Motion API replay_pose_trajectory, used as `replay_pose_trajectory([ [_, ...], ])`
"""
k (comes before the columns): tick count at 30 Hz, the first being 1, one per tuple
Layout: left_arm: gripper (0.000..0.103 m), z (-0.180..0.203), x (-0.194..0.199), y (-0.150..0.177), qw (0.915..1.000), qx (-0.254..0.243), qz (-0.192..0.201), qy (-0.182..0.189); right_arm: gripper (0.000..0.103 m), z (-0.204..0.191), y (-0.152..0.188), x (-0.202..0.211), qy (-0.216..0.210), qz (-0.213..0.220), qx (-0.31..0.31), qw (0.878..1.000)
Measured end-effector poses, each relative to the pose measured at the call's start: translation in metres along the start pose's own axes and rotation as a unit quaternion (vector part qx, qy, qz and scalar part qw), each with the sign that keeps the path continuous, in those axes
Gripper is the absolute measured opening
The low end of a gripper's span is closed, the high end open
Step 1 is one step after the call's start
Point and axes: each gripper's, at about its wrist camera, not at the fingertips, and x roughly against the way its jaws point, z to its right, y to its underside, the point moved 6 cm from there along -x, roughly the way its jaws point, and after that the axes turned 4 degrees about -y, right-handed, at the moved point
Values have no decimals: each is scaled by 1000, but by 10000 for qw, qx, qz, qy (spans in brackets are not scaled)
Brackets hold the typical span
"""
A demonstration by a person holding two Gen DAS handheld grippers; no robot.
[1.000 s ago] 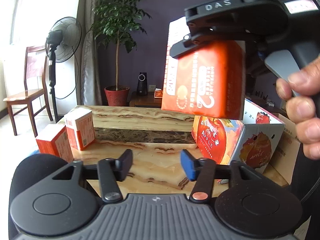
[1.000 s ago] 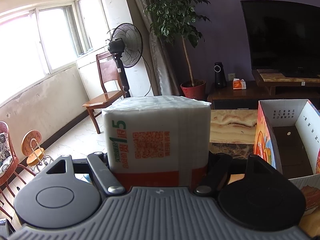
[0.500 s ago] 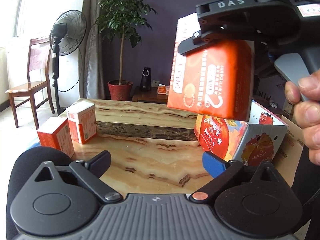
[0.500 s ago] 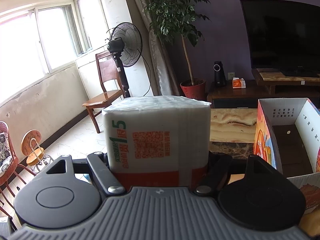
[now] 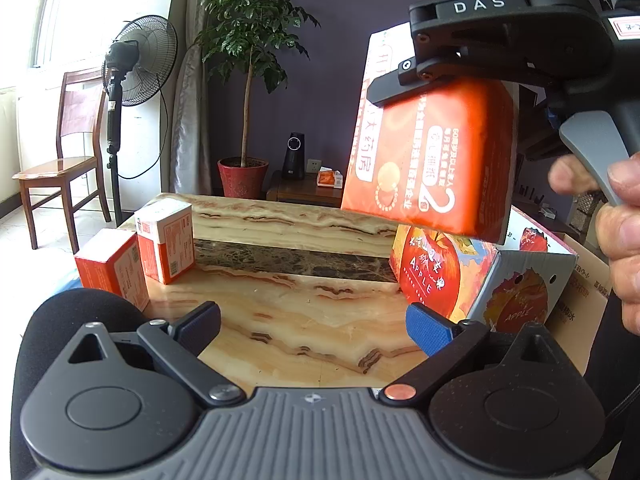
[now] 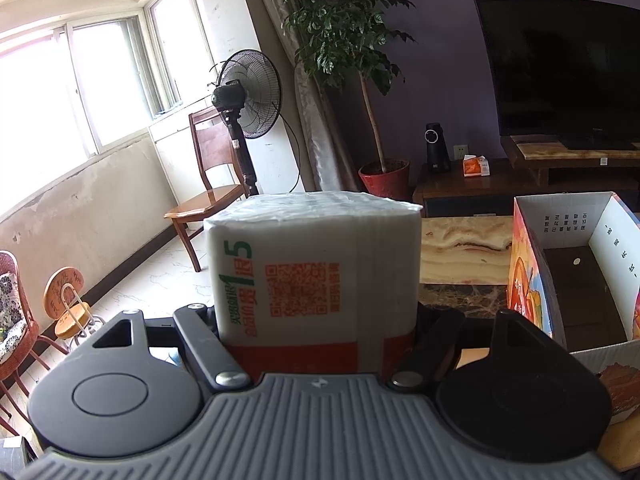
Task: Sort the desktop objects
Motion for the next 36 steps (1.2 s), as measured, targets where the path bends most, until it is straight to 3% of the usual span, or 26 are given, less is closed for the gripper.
replay_pose_trajectory([
  [24, 99, -1, -2, 0, 10000, 19, 58, 11, 76, -16, -2, 19, 204, 885, 523, 9945],
  [29, 99, -1, -2, -1, 10000, 21, 58, 11, 77, -3, -8, 22, 427, 928, 277, 9944],
  [33, 99, 0, -1, -1, 10000, 4, 63, 16, 77, -2, -8, 19, 209, 777, 97, 9967],
  [36, 99, 0, -1, -1, 10000, 6, 64, 9, 77, -6, -4, 15, 270, 661, 211, 9972],
])
